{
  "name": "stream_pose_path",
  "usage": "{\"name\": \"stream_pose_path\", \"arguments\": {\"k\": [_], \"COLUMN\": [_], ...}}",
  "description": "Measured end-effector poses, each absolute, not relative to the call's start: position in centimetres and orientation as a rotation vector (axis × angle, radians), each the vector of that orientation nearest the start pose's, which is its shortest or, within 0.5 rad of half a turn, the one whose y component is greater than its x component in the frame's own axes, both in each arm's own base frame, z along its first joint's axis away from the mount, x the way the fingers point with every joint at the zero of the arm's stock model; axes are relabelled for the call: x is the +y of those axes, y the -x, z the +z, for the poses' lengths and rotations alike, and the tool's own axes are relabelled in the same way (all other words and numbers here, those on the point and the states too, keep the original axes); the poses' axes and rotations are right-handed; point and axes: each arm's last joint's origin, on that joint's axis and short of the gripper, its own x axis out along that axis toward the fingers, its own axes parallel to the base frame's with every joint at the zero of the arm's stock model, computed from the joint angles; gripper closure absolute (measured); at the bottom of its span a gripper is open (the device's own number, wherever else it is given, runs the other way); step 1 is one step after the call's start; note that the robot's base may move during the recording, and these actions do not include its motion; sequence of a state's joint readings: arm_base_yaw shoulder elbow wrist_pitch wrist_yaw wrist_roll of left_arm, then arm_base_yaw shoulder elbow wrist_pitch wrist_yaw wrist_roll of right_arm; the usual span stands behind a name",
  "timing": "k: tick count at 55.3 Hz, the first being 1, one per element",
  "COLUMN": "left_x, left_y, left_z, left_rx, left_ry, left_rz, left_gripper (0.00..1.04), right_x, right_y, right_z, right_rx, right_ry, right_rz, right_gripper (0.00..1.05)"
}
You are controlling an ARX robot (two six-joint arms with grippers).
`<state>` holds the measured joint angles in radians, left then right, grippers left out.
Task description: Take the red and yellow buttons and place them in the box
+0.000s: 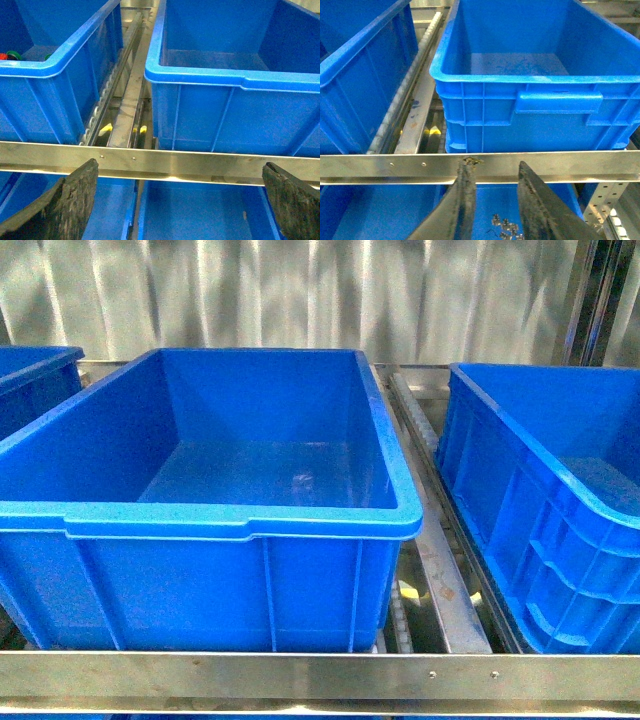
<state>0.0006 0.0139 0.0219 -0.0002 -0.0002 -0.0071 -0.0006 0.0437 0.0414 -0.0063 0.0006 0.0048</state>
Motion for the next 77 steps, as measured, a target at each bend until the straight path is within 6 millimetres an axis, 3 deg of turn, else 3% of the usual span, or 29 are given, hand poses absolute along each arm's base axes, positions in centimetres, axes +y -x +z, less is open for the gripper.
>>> {"name": "stream_pose_path", "arguments": {"k": [7, 22, 77], "left_x": [0.01, 0.01, 0.01], "left_y": [-9.72, -9.72, -9.72], "left_z": [16.99, 16.99, 16.99], "left_rx": [-0.008, -0.008, -0.008], "left_ry": [0.007, 0.007, 0.007], "left_rz": [0.001, 0.001, 0.001], "left_gripper": [0.08, 0.08, 0.08], "right_x": [-0.01, -0.01, -0.01], "right_y": [-9.81, -9.81, -9.80], "right_z": [17.37, 17.37, 17.31], "right_rx": [0.008, 0.008, 0.007], "right_ry": [-0.004, -0.005, -0.005], "right_rz": [-0.001, -0.001, -0.002], "right_gripper": [0.48, 0.05, 0.06]}}
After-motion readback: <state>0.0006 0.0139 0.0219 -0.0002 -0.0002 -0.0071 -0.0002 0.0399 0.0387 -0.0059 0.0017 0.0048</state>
